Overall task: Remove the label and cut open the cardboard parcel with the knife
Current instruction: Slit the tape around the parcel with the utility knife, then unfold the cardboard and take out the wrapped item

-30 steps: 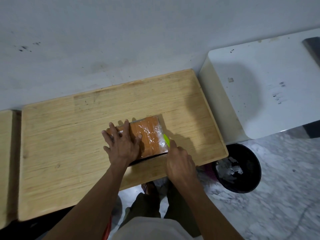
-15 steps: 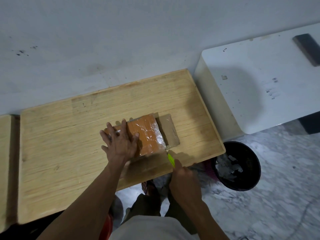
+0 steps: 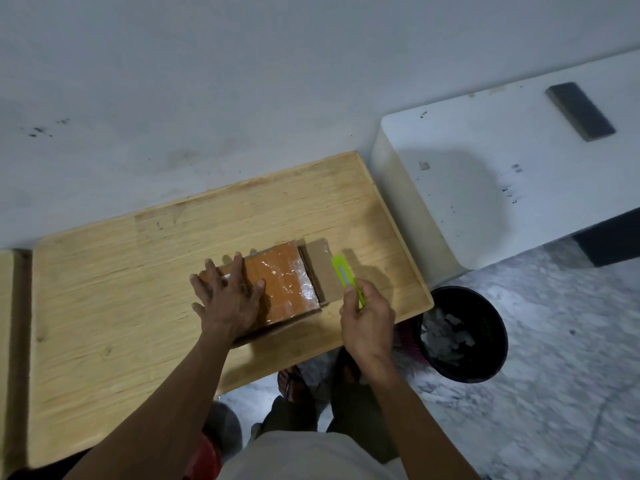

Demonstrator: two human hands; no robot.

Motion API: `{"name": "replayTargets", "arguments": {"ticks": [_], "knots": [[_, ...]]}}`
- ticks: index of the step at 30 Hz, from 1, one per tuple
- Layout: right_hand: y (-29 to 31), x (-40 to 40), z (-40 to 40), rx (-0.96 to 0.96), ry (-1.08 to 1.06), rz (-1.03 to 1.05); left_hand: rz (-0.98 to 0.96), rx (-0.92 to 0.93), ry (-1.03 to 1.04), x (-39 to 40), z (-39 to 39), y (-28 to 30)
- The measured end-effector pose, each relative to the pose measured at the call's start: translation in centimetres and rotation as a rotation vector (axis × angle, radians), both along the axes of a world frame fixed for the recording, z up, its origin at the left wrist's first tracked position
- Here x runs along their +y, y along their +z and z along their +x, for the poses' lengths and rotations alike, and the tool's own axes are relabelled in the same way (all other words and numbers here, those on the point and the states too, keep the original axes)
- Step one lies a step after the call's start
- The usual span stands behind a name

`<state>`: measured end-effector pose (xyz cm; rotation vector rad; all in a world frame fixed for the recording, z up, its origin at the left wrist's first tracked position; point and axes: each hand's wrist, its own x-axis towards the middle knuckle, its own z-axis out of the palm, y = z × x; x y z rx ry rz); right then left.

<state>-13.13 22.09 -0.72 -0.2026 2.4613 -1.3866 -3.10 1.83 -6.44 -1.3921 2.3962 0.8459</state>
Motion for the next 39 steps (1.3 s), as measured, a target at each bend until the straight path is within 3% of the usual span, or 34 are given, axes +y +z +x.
{"name": "replayTargets", "arguments": {"ticks": [7,12,18,28,39], "knots": [[0.3,0.2,-1.5,-0.188,0.221,-0.041,0.015,0.011,-0.012,-0.3,0.1,-0.3],[-0.9,0.2,-2.9,-0.246,0.174,-0.102,0.029,0.002,-0.022,-0.2,0.4,0.0],[-3.3,-1.9,-7.8,-0.061,0.037,0.222,0.021,-0.008,-0.006,0.1,0.3,0.1],[-6.4,-3.9,-11.7,-0.072,0.017,0.622,0.010,-0.045,0.043,0.3,-0.3,0.6],[-7.9,-3.5,-12.2,0.019,0.105,0.648,-0.058,-0.054,0.014,0.3,0.0,-0.5]]}}
